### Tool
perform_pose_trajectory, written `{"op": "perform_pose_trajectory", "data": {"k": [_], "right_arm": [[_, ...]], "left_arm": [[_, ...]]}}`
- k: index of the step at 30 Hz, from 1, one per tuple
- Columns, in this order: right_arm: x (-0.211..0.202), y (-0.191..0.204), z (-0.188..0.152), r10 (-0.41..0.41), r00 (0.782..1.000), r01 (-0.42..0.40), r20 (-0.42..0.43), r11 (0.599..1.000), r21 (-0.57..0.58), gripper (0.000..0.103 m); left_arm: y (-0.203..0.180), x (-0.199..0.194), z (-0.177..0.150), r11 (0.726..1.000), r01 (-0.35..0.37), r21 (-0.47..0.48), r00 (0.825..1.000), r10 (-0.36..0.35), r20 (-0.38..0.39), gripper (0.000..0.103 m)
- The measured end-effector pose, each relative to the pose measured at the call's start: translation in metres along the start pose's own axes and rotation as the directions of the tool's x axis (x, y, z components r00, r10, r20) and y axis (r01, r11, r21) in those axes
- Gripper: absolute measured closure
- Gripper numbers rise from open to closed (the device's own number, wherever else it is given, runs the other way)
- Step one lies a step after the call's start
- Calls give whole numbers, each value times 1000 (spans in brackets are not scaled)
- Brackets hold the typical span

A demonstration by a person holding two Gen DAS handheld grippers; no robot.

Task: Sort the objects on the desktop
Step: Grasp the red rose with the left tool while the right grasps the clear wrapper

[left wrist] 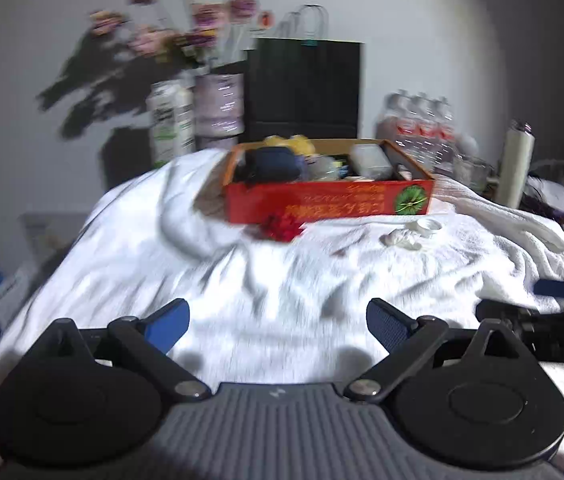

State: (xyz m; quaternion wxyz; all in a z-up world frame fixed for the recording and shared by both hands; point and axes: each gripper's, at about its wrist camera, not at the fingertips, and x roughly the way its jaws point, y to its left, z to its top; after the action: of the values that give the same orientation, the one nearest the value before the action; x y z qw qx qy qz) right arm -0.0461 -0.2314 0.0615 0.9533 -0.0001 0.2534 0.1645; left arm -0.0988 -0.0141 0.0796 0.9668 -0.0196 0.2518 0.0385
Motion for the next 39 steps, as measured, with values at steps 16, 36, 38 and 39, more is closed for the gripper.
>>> {"op": "perform_pose_trajectory", "data": {"k": [16, 36, 38, 39], "right_arm": [[-54, 22, -53, -30, 994, 39, 101, 995, -88, 11], [150, -22, 67, 31, 997, -30, -71, 1000, 2, 35], [180, -29, 69, 35, 993, -29, -111, 998, 50, 44], [193, -32, 68, 36, 991, -28, -128, 997, 68, 57]], "left_arm": [[-21, -7, -48, 999, 26, 30, 999, -25, -40, 6], [23, 220, 88, 996, 91, 24, 990, -88, -109, 20], [25, 244, 90, 997, 73, 19, 988, -69, -135, 21], [26, 255, 90, 997, 71, 9, 987, -69, -146, 29]]}}
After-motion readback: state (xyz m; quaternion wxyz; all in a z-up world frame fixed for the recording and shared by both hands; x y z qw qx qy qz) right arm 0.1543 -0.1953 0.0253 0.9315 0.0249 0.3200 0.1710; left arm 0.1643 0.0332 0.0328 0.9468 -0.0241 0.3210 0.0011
